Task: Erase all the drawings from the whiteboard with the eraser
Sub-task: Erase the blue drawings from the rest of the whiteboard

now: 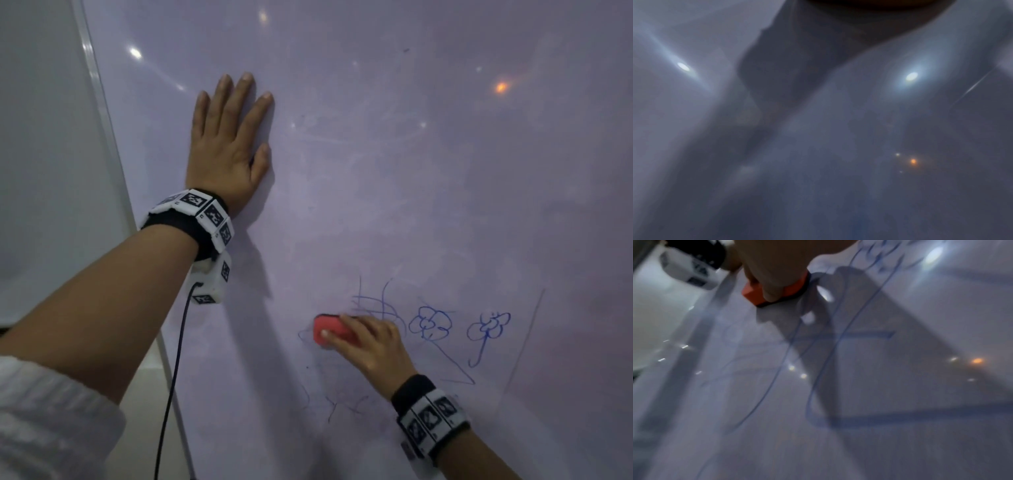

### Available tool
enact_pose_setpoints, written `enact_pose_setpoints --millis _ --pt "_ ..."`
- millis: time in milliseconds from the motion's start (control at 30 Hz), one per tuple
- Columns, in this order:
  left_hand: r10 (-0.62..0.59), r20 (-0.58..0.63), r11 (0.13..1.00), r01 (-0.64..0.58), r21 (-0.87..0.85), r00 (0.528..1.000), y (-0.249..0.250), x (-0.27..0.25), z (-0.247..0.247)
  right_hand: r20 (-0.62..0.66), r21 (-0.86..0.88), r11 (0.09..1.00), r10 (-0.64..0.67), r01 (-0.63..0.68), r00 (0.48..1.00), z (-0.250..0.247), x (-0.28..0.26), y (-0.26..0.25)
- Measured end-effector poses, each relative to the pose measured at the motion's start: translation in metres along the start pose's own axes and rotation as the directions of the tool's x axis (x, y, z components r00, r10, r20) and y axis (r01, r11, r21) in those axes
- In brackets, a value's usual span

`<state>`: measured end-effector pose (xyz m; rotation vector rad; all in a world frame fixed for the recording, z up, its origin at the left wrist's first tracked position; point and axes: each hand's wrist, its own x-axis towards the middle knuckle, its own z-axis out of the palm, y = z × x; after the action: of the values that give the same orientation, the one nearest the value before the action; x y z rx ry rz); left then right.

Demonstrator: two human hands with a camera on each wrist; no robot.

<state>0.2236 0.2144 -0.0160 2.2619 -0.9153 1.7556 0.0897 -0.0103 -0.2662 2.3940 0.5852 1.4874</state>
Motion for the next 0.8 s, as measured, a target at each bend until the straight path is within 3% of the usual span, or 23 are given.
enact_pose_setpoints --millis 67,100,200,233,300,333,367,433,533,567,600,633,700,733,767,800 --pt "0.001 -0.012 1.000 -0.001 -0.009 1.000 0.000 0.000 0.001 -0.079 -0.023 0.988 0.150 -0.153 0.985 -0.013 -0.001 0.027" --pt "0.001 -0.014 1.000 -0.001 -0.014 1.000 0.001 0.000 0.002 -0.147 -0.001 0.964 0.262 -0.265 0.954 -0.020 0.009 0.038" --pt "-0.003 -0.017 1.000 0.003 -0.019 1.000 0.003 -0.001 0.002 -0.302 0.086 0.859 0.505 -0.504 0.809 -0.020 0.041 0.036" --pt "-0.003 -0.012 1.000 0.002 -0.018 1.000 0.004 -0.001 0.002 -0.288 0.079 0.870 0.487 -0.487 0.824 -0.013 0.042 0.024" --pt "-0.004 -0.008 1.000 0.004 -0.012 1.000 0.002 0.000 0.001 -0.141 0.045 0.947 0.322 -0.319 0.936 0.002 0.019 -0.004" --pt "-0.004 -0.005 1.000 0.004 -0.015 1.000 0.002 -0.001 0.001 -0.040 0.036 0.961 0.275 -0.273 0.961 0.004 0.001 -0.010" --pt "-0.003 -0.002 1.000 0.003 -0.017 1.000 0.002 -0.001 0.001 0.023 0.067 0.942 0.329 -0.330 0.944 0.001 -0.013 -0.007" --pt "-0.002 -0.008 1.000 0.001 -0.012 1.000 0.002 -0.001 0.002 0.036 0.132 0.830 0.542 -0.541 0.840 -0.016 -0.025 0.012" --pt "-0.001 -0.011 1.000 0.001 -0.025 1.000 0.002 -0.002 0.003 -0.180 0.206 0.643 0.766 -0.738 0.617 -0.035 -0.014 0.042" --pt "0.000 -0.016 1.000 0.000 -0.027 1.000 0.003 -0.002 0.003 -0.206 0.223 0.598 0.801 -0.770 0.562 -0.035 -0.002 0.042" --pt "-0.001 -0.020 1.000 0.001 -0.029 1.000 0.002 -0.002 0.003 -0.216 0.231 0.589 0.807 -0.775 0.549 -0.029 0.008 0.034" --pt "-0.004 -0.022 1.000 0.003 -0.030 1.000 0.002 -0.002 0.003 -0.210 0.233 0.631 0.775 -0.740 0.596 -0.024 0.019 0.018" --pt "-0.007 -0.027 0.999 0.006 -0.041 1.000 0.000 -0.002 0.003 -0.162 0.172 0.768 0.639 -0.617 0.751 -0.011 0.020 -0.014" --pt "-0.007 -0.031 0.999 0.006 -0.052 0.999 -0.001 -0.002 0.002 -0.129 0.140 0.804 0.594 -0.578 0.794 -0.008 0.011 -0.018" --pt "-0.010 -0.038 0.998 0.008 -0.062 0.999 0.000 -0.003 0.002 -0.112 0.121 0.807 0.590 -0.578 0.800 -0.010 -0.002 -0.012" --pt "-0.017 -0.048 0.998 0.013 -0.068 0.999 0.000 -0.005 0.003 -0.125 0.126 0.773 0.634 -0.621 0.764 -0.014 -0.015 0.000"
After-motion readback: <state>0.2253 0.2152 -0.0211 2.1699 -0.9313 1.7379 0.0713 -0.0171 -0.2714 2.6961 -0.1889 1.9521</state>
